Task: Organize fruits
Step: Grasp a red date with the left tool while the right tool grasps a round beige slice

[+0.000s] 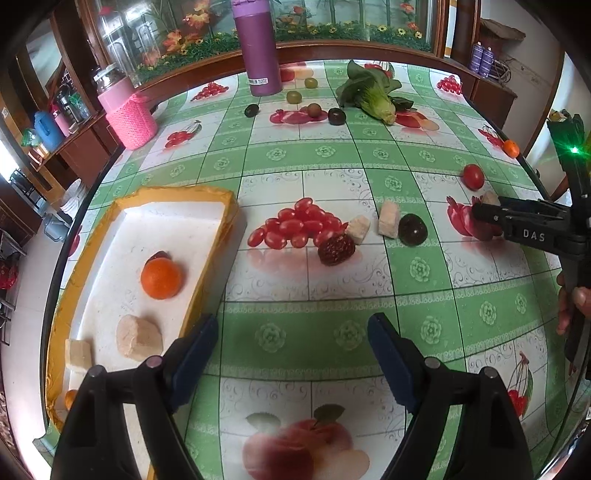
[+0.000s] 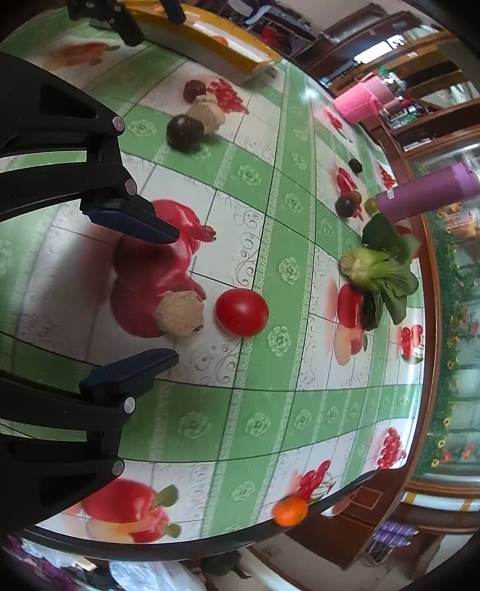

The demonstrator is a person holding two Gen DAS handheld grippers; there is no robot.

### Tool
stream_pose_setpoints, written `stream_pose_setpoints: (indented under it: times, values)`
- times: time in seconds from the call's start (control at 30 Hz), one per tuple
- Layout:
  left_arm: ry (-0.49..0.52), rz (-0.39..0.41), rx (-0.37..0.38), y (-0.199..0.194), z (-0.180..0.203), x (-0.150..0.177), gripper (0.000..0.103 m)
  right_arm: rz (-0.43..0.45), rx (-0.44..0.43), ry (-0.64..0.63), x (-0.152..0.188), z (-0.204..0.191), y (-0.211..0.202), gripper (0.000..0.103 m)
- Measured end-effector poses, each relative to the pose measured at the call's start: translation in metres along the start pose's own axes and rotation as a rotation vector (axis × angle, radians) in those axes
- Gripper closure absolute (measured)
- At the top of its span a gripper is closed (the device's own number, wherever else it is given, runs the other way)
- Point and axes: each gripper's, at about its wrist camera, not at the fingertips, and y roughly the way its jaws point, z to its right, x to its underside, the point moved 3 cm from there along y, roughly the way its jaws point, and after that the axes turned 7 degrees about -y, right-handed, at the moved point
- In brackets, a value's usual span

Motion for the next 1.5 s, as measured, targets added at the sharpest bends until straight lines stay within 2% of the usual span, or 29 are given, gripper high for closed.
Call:
stream_pose_setpoints:
  times: [0.17, 0.3, 0.37, 0.5, 0.53, 0.6, 0.8, 1.17, 1.3, 1.5]
  values:
    - [-0.020, -0.004, 0.034, 0.015, 0.004, -0.015, 0.018, 0.025, 0.026, -0.084, -0.005, -0.004, 0.003, 0.078]
    - [0.005, 0.013, 0.040, 0.028, 0.013, -0.027, 0.020, 0.036, -0.007, -0.078, -0.004, -0.004, 0.000, 0.078]
    - [0.028, 0.011, 0.054, 0.035, 0.018, -0.030, 0.030, 0.039, -0.023, -0.072, -0.003, -0.004, -0.002, 0.078]
    - [0.047, -0.034, 0.092, 0.056, 0.026, -0.032, 0.059, 0.038, -0.053, -0.051, -0.003, -0.003, -0.002, 0.078]
    - [0.030, -0.012, 0.116, 0.056, 0.025, -0.033, 0.065, 0.040, -0.056, -0.048, -0.003, -0.003, -0.003, 0.078]
    - [0.024, 0.001, 0.130, 0.055, 0.025, -0.034, 0.071, 0.041, -0.061, -0.039, -0.002, -0.001, -0.004, 0.078]
    - [-0.005, -0.008, 0.183, 0.041, 0.023, -0.029, 0.071, 0.058, -0.072, -0.034, 0.001, -0.005, -0.022, 0.078]
    - [-0.015, 0.029, 0.283, -0.019, 0.018, 0.000, 0.071, 0.092, -0.049, -0.042, 0.017, -0.018, -0.082, 0.078]
    - [-0.025, 0.052, 0.293, -0.035, 0.007, 0.010, 0.071, 0.087, -0.049, -0.045, 0.027, -0.030, -0.097, 0.078]
    - [-0.053, 0.077, 0.292, -0.052, -0.018, 0.021, 0.071, 0.051, -0.061, -0.059, 0.040, -0.058, -0.096, 0.078]
